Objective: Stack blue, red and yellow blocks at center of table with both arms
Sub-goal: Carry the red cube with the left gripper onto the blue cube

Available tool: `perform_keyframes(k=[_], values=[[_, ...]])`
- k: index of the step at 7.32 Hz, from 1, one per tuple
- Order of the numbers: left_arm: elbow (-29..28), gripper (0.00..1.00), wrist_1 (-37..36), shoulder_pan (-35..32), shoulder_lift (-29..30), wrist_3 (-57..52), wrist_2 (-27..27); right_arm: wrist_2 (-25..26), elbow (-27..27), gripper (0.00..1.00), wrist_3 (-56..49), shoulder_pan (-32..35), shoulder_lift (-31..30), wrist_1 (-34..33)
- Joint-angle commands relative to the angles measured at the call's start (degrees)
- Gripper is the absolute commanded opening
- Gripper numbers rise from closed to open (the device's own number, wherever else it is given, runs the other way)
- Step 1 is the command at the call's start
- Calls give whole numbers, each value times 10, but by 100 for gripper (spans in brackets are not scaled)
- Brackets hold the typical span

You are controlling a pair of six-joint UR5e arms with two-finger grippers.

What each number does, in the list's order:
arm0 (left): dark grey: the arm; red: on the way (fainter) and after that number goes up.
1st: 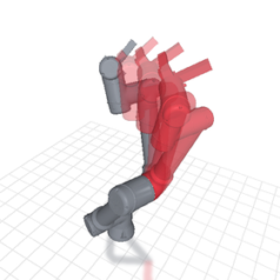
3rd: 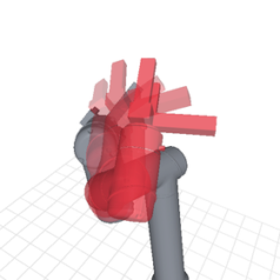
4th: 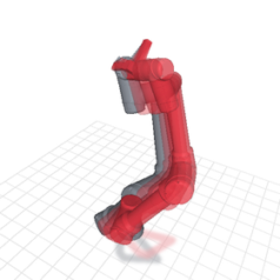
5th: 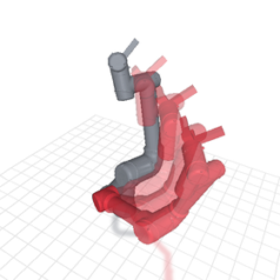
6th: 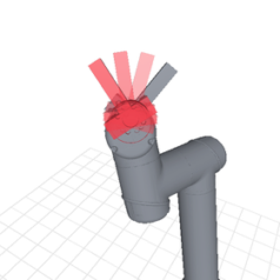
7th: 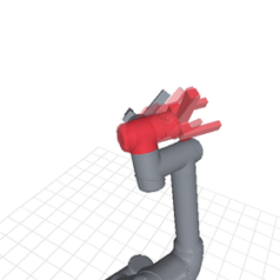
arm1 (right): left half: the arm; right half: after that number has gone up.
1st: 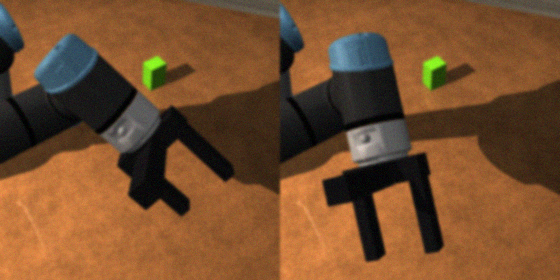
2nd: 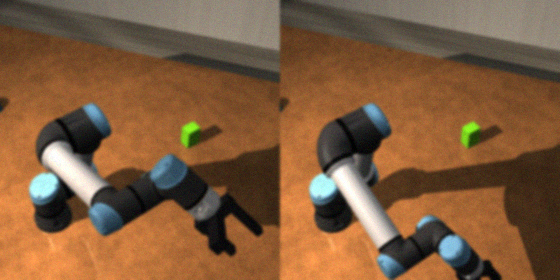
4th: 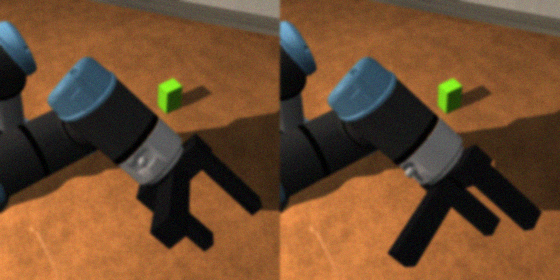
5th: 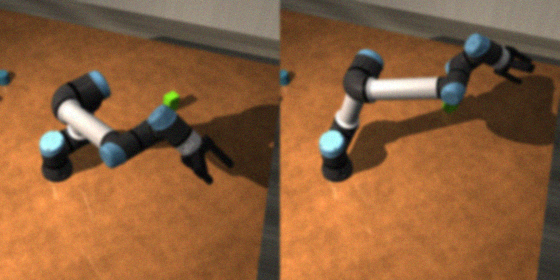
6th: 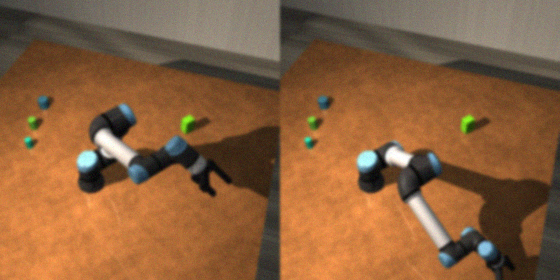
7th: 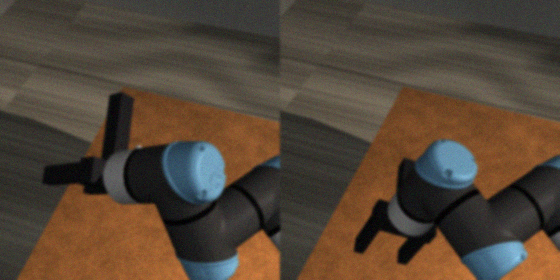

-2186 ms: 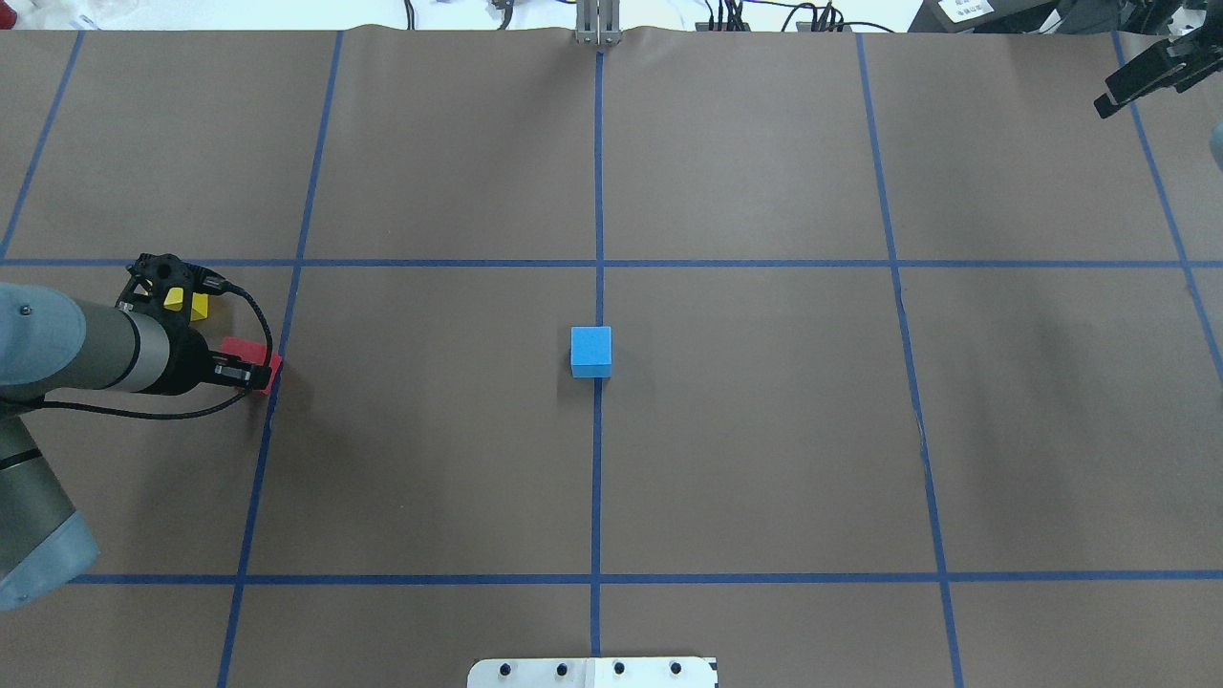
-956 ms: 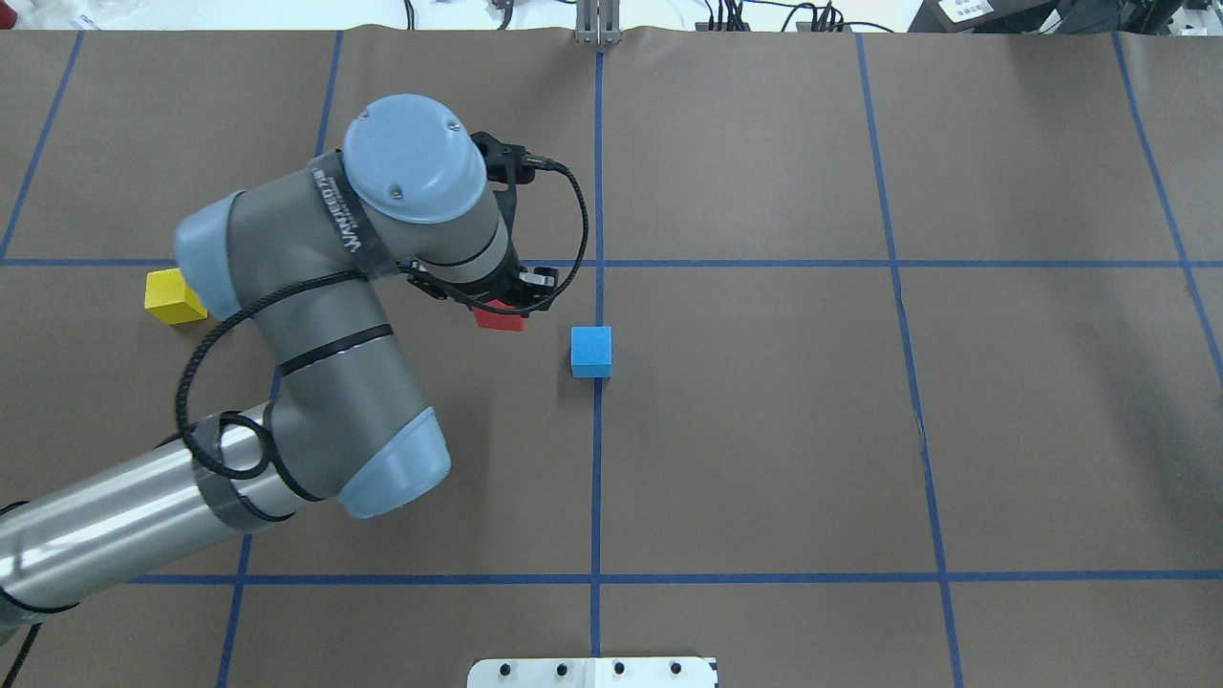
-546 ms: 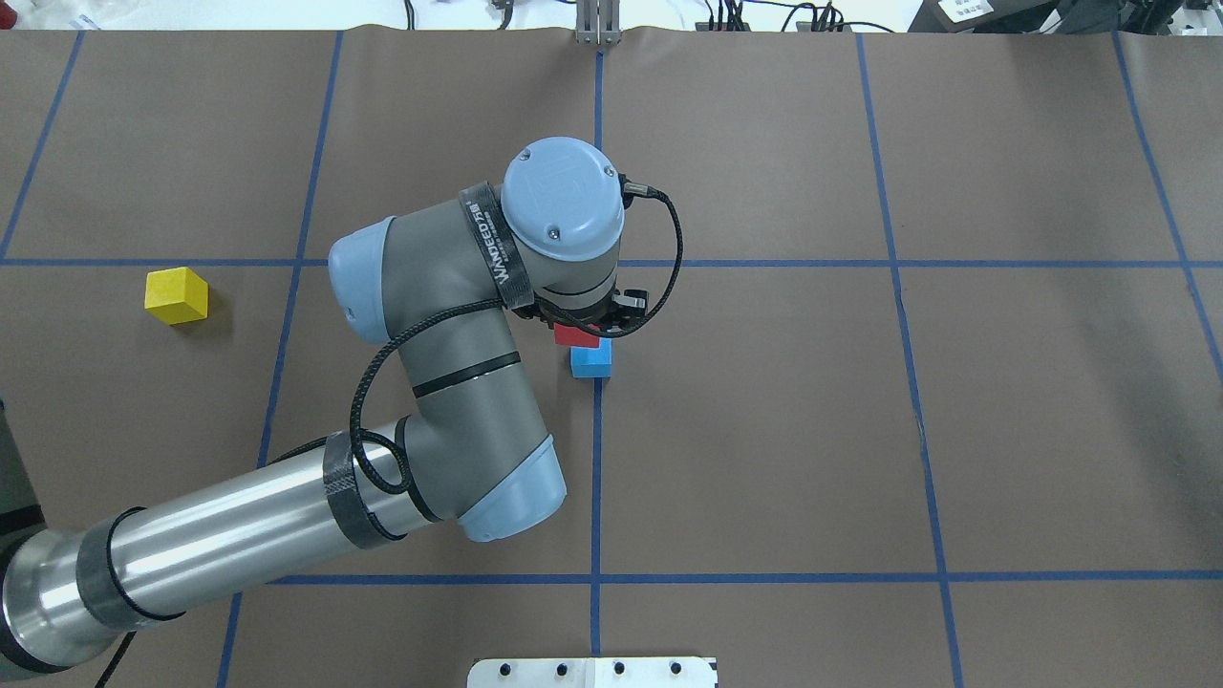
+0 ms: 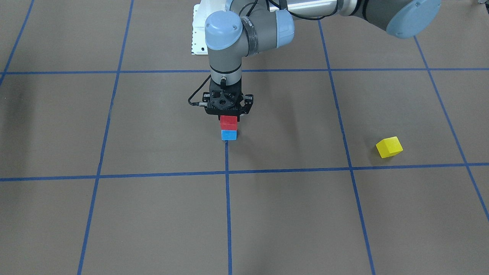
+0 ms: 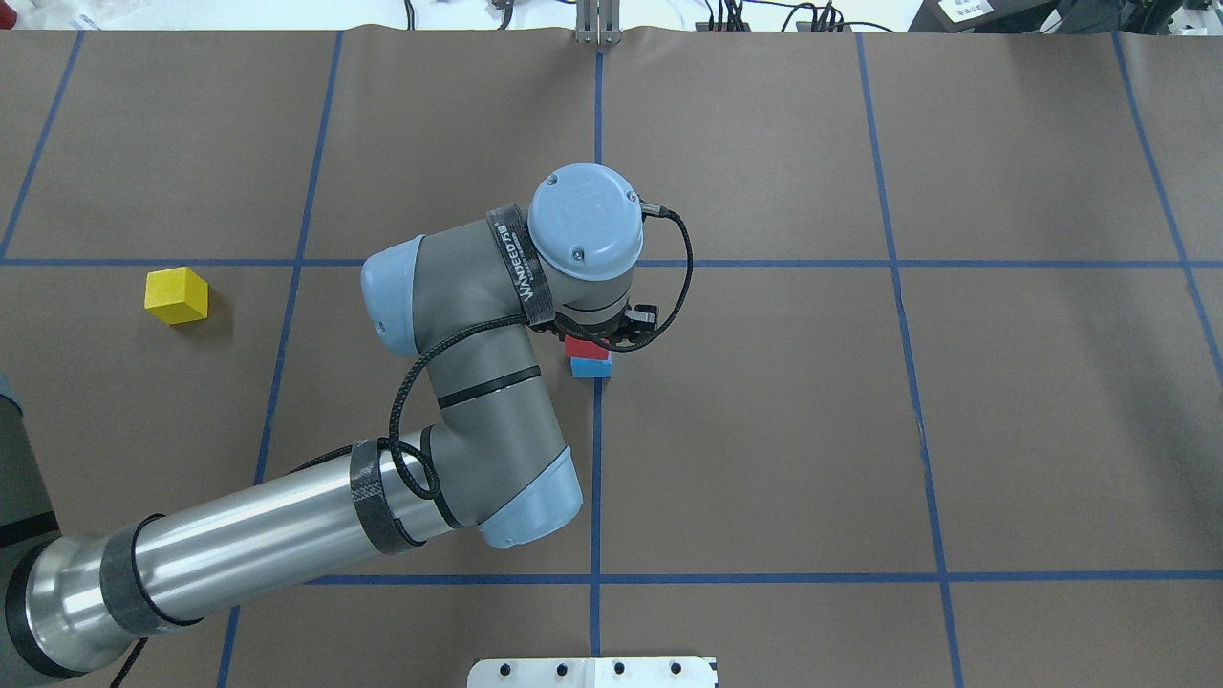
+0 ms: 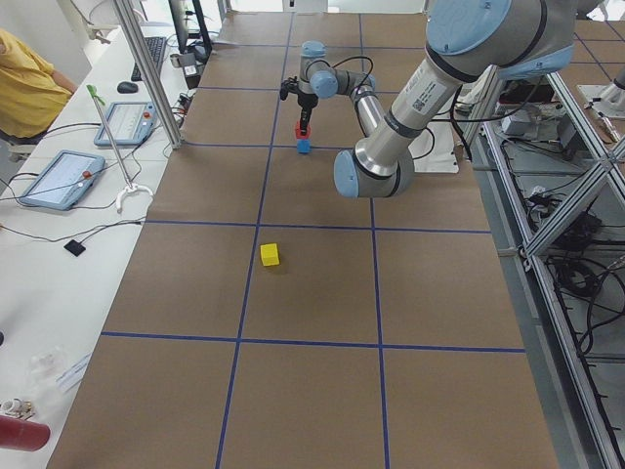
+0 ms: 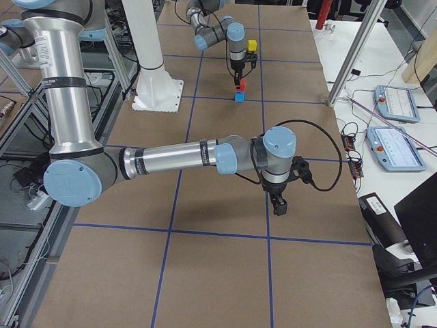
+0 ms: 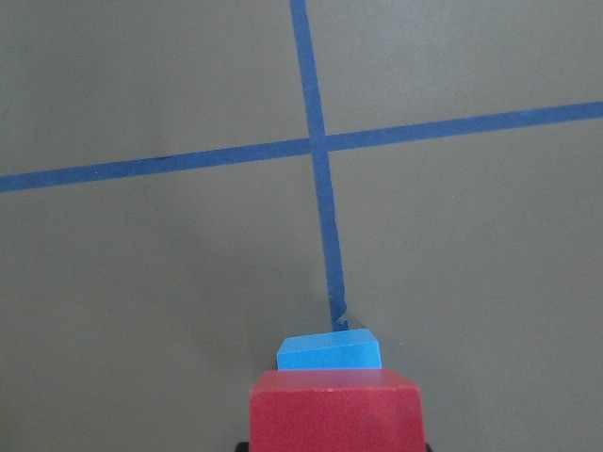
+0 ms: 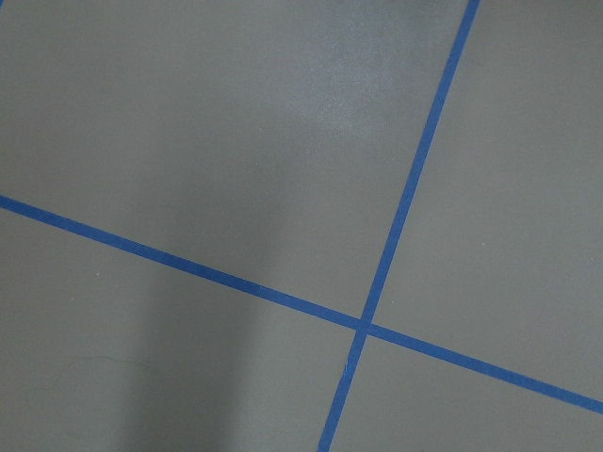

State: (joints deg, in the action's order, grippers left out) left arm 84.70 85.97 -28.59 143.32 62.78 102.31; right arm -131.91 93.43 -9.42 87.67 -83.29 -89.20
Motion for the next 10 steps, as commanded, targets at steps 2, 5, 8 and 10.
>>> perform_keyframes(k=[2,5,8,10], values=[[-9,2,9,1,1,12,0,0,0,100,0,2,0,0],[-8,26,9,2,-1,12,0,0,0,100,-1,2,-1,1],[-8,62,10,3,0,10,0,0,0,100,-1,2,-1,1],[-8,67,9,4,-1,10,0,1,0,100,-1,2,0,1]])
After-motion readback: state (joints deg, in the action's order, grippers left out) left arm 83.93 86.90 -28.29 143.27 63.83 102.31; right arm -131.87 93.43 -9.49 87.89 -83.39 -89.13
